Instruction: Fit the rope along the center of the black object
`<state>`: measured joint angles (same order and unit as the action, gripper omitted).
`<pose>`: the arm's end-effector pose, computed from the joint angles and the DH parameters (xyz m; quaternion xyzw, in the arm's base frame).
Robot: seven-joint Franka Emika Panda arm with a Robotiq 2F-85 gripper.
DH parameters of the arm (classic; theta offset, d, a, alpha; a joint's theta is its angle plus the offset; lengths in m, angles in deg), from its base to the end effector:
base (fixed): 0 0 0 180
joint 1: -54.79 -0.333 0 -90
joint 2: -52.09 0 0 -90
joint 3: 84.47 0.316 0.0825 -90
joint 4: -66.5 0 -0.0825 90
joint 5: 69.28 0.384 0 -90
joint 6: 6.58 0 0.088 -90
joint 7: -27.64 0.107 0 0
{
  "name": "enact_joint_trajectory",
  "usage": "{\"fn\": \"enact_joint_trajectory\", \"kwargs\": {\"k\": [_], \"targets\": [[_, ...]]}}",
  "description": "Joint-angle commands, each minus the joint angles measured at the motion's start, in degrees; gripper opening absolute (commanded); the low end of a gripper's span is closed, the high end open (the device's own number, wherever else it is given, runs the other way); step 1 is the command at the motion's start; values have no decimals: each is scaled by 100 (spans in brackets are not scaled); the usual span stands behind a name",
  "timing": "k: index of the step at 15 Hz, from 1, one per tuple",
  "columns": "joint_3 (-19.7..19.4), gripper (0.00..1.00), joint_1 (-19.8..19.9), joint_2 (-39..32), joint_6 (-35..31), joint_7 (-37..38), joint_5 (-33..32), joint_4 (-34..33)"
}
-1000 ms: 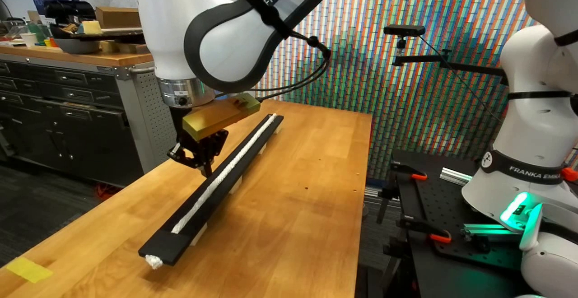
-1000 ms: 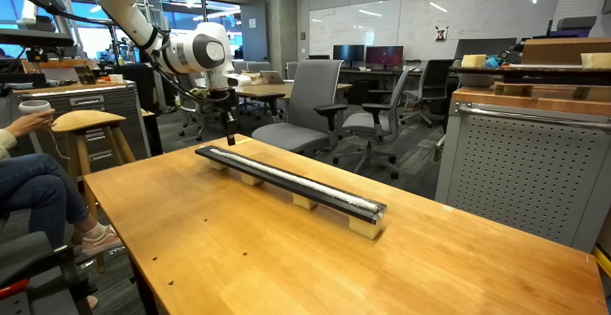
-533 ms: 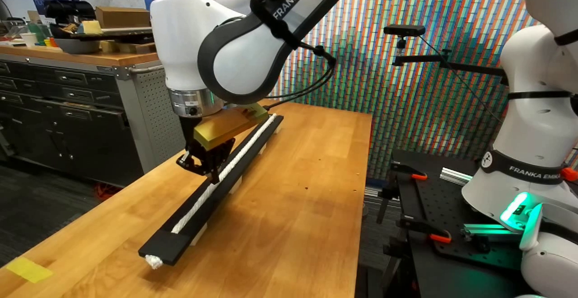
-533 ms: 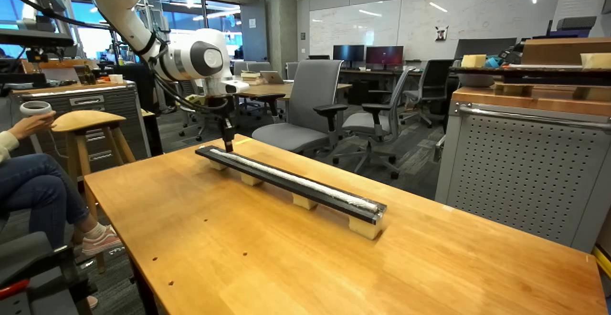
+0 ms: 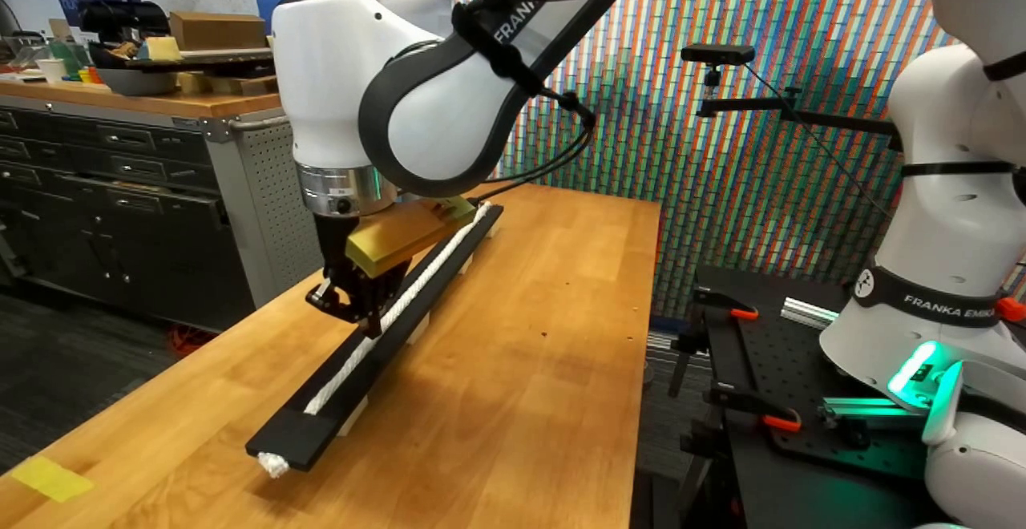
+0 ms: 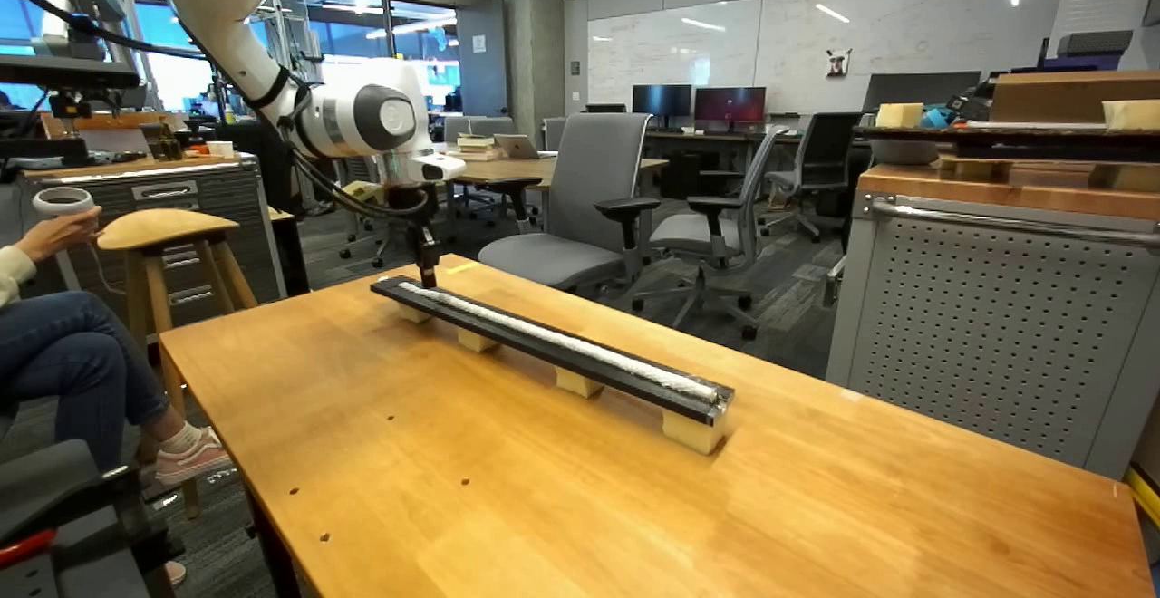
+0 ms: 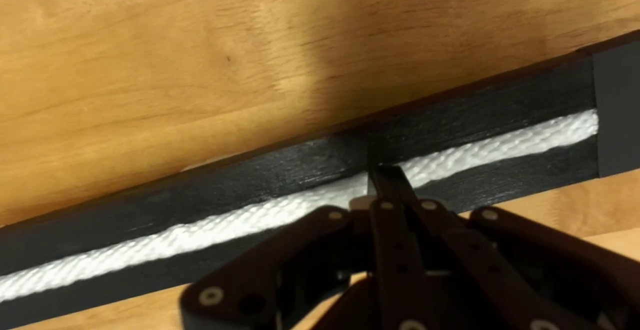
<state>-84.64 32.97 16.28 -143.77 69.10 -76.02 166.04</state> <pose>0.6247 0.2471 0.2217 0.9906 -0.1296 0.0354 0.0270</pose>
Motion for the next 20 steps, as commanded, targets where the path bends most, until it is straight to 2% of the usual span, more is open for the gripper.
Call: {"fn": "enact_joint_trajectory", "kwargs": {"k": [1,20], "targets": [[119,0,86,136,-173,-219,66,162],[95,0,19,-10,-153,-542,34,30]]}}
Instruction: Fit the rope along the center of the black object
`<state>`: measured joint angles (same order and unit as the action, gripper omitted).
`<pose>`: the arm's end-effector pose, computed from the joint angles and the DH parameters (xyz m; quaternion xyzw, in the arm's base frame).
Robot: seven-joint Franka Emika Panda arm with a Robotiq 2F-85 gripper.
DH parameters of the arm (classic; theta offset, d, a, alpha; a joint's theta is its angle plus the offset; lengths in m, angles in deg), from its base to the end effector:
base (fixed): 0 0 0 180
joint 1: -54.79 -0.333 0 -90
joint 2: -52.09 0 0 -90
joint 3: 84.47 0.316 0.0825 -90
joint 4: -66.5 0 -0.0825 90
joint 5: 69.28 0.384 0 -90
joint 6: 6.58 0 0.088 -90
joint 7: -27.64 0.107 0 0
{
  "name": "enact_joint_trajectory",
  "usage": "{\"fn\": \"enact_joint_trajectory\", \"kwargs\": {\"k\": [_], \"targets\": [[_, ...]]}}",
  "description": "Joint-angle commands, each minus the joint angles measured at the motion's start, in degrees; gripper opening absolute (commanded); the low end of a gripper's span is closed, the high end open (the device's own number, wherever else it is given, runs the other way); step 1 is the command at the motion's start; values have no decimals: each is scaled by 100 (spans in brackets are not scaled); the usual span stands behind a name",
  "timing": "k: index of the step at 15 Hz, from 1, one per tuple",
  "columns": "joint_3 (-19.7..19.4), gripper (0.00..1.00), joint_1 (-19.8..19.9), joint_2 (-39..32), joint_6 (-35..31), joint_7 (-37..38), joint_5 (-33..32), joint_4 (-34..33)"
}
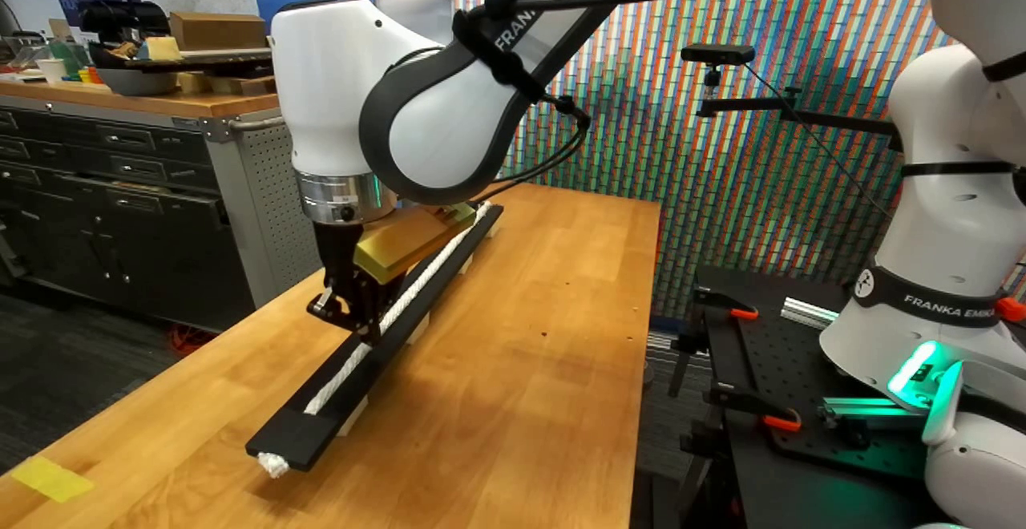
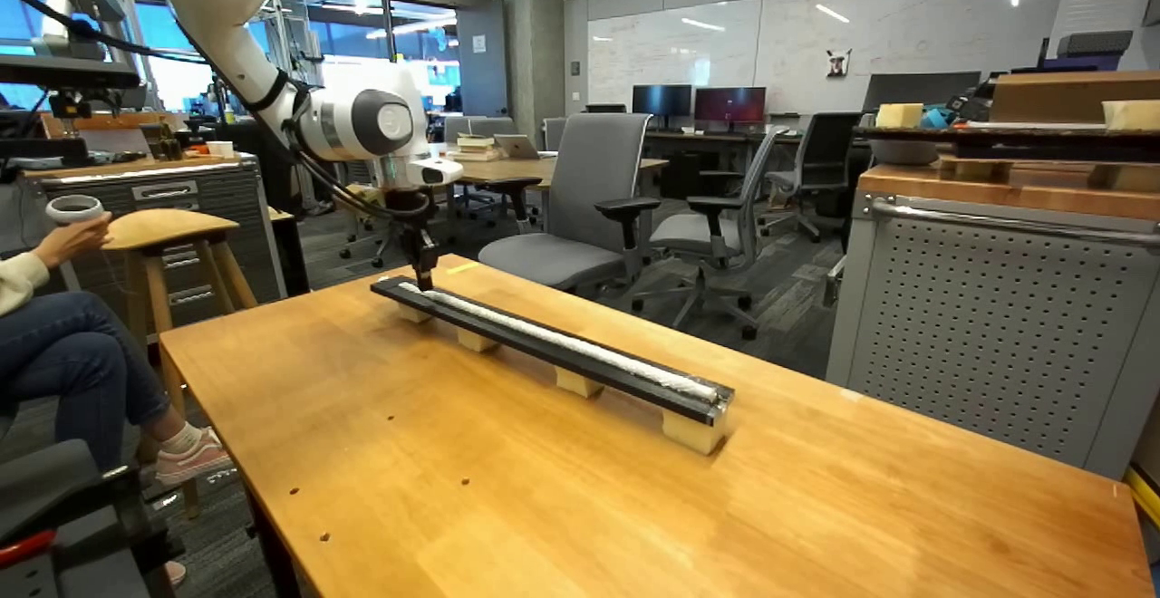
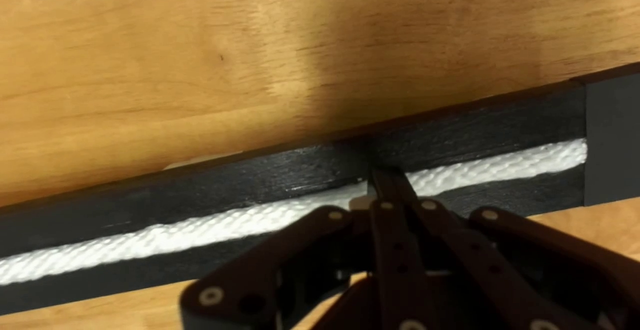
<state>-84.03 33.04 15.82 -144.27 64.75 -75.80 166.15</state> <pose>0.6219 0.2523 0.2163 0.9952 -0.0893 0.0316 0.0242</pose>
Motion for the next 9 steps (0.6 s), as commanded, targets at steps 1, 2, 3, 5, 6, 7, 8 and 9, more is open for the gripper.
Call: {"fn": "enact_joint_trajectory", "kwargs": {"k": [1,2,3,5,6,7,8,9], "targets": [[36,0,11,31,-100,-113,14,10],[26,0,-6,35,-107,-104,-6,15],[28,0,-18,42,-110,-99,-9,23],[15,0,-56,52,-114,-66,-35,37],[11,0,-69,48,-97,-60,-41,24],[14,0,-79,37,-73,-66,-42,3],[9,0,-95,32,-61,-59,-51,-11],[6,0,-110,28,-53,-51,-58,-21]]}}
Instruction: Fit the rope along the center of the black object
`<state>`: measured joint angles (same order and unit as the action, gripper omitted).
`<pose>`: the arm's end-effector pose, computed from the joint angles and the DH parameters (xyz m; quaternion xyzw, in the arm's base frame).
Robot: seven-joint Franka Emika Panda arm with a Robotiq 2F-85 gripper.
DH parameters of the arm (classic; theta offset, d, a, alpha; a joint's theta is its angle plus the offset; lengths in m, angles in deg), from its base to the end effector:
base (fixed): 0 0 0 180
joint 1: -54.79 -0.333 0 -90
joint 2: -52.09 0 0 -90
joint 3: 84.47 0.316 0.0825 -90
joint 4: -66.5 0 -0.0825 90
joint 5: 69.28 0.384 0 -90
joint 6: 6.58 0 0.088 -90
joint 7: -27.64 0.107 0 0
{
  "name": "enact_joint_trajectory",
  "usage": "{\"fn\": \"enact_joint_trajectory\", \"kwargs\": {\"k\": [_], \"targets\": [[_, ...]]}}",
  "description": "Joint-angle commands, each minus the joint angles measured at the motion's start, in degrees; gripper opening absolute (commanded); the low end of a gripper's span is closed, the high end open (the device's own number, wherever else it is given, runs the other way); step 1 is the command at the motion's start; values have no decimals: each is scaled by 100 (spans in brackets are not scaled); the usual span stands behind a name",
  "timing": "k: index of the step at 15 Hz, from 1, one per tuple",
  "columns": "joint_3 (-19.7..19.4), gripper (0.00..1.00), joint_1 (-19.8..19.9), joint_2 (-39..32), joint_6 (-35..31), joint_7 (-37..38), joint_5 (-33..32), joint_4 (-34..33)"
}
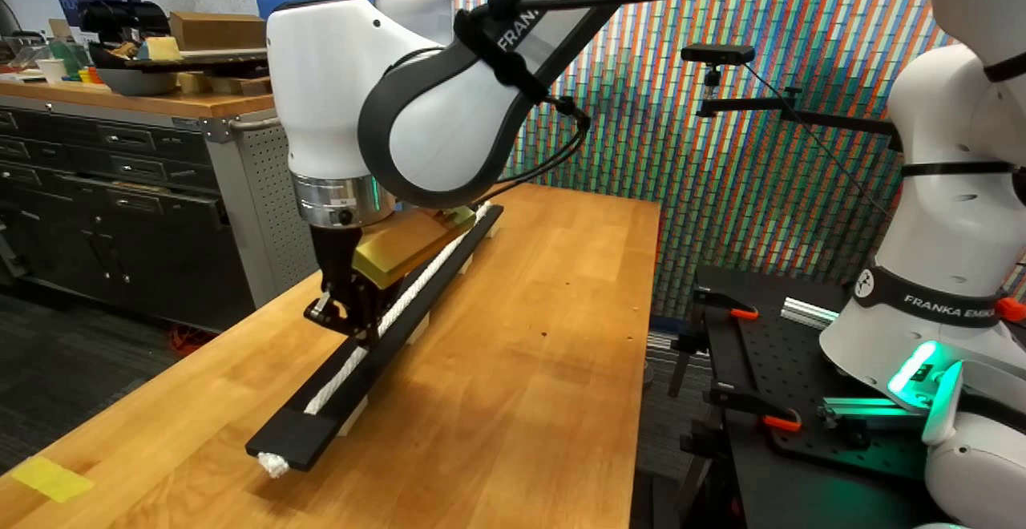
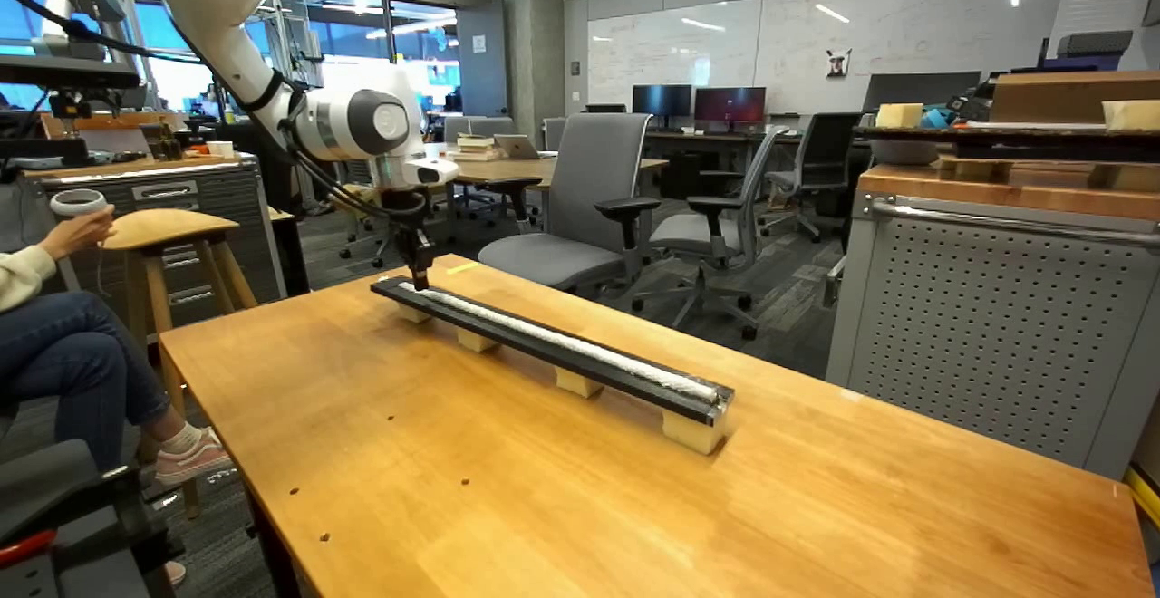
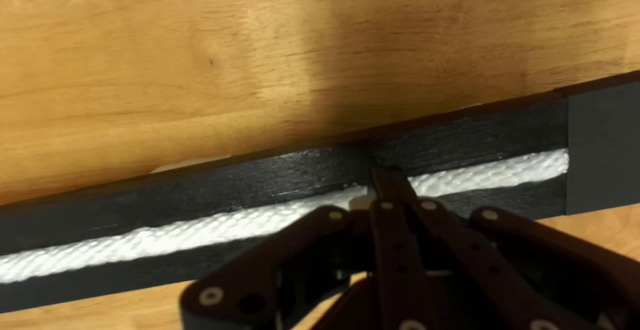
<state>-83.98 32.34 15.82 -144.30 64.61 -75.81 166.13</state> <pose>0.6187 0.2605 0.2165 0.9959 -0.0816 0.0320 0.0236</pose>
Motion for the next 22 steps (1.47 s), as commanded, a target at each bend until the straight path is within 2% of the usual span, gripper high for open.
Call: {"fn": "enact_joint_trajectory", "kwargs": {"k": [1,7,17,21,22], "targets": [[-6,0,-61,32,-54,-20,-70,-15],[1,0,-116,1,30,-22,-68,-81],[83,0,112,-237,214,-396,109,-417],[18,0,15,-201,127,-345,17,-362],[53,0,-117,-130,359,-211,26,-509]]}}
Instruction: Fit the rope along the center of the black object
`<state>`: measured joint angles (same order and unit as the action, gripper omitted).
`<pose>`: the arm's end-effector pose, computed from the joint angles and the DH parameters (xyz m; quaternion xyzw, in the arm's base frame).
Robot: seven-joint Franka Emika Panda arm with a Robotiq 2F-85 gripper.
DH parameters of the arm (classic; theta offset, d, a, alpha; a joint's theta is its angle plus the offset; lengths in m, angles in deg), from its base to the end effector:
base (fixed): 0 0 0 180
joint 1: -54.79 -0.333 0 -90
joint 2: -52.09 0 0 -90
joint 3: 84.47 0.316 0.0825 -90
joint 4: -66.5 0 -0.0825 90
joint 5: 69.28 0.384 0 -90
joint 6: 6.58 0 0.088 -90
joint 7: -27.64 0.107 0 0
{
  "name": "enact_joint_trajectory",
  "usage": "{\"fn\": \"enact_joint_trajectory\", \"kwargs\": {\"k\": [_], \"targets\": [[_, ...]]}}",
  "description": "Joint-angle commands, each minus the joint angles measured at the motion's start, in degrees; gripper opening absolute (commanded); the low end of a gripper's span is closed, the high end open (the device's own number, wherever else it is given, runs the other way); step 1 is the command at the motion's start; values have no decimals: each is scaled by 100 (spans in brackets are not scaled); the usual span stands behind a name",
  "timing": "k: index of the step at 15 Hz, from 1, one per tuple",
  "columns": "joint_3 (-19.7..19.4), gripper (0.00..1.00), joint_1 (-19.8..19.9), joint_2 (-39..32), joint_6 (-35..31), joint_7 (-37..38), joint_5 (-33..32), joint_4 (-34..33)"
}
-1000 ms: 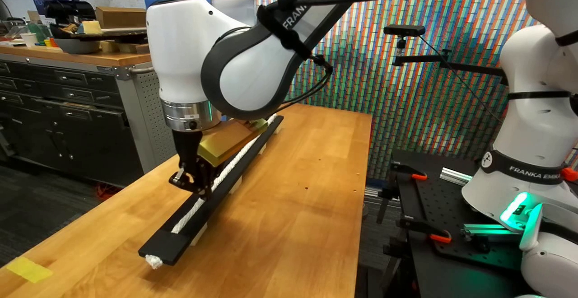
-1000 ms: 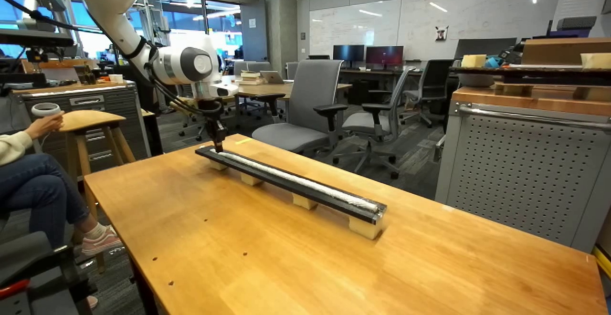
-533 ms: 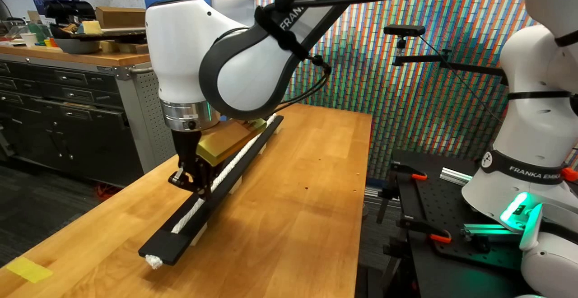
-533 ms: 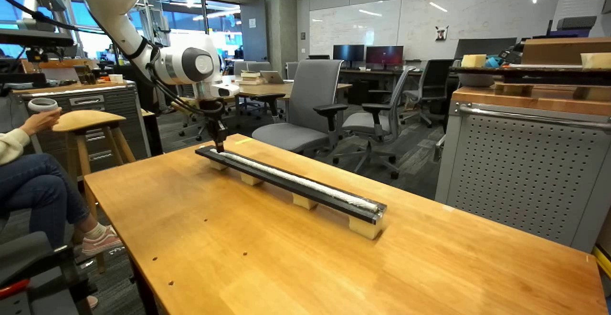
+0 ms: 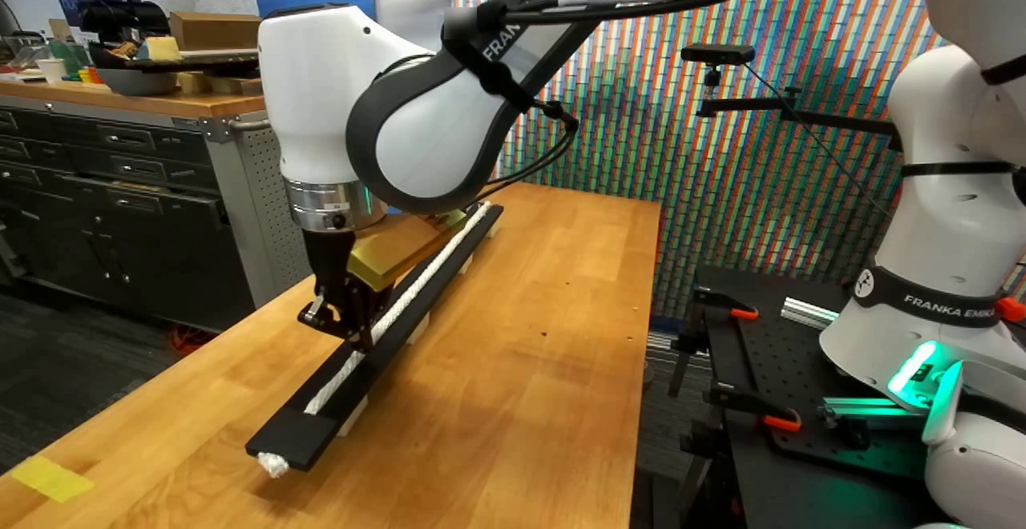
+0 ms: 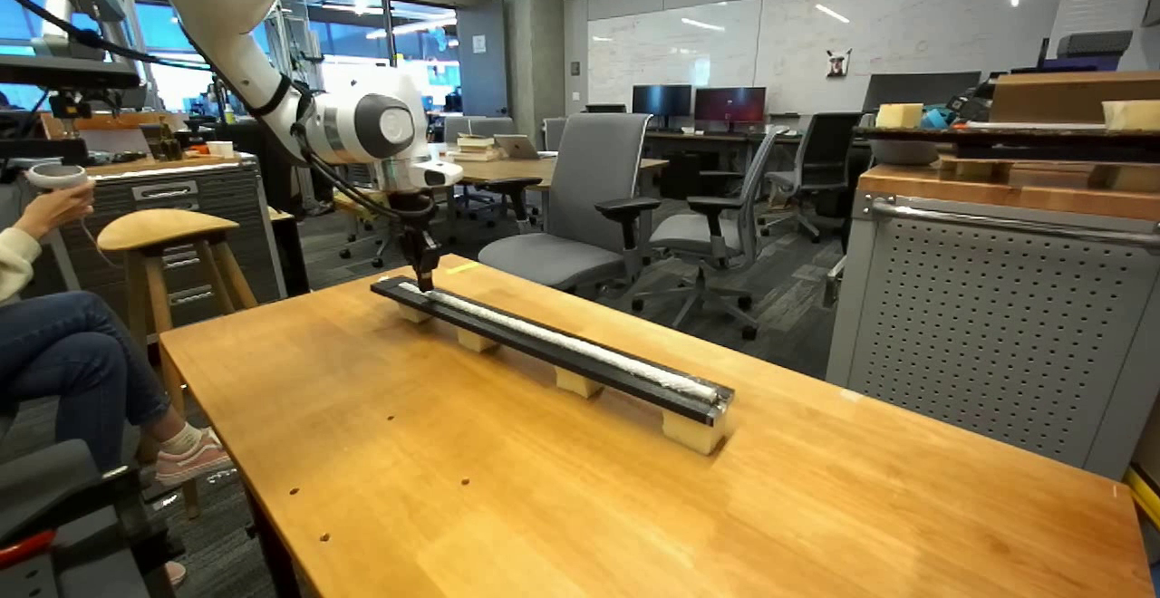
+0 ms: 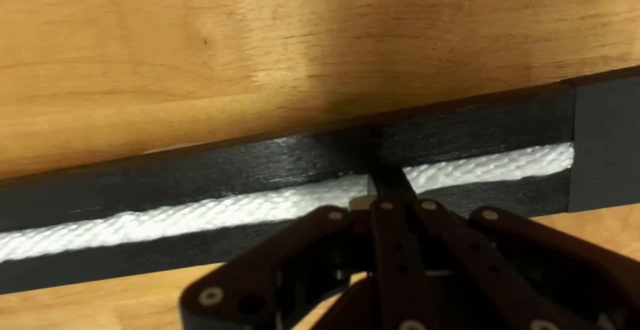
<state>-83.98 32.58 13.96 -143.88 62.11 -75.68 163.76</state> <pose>0.6279 0.2610 0.2112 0.9972 -0.0631 0.0319 0.0235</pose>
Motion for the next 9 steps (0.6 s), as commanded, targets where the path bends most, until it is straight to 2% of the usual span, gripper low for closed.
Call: {"fn": "enact_joint_trajectory", "kwargs": {"k": [1,9], "targets": [[69,0,-168,78,340,51,19,-275],[81,0,-155,-55,556,8,30,-429]]}}
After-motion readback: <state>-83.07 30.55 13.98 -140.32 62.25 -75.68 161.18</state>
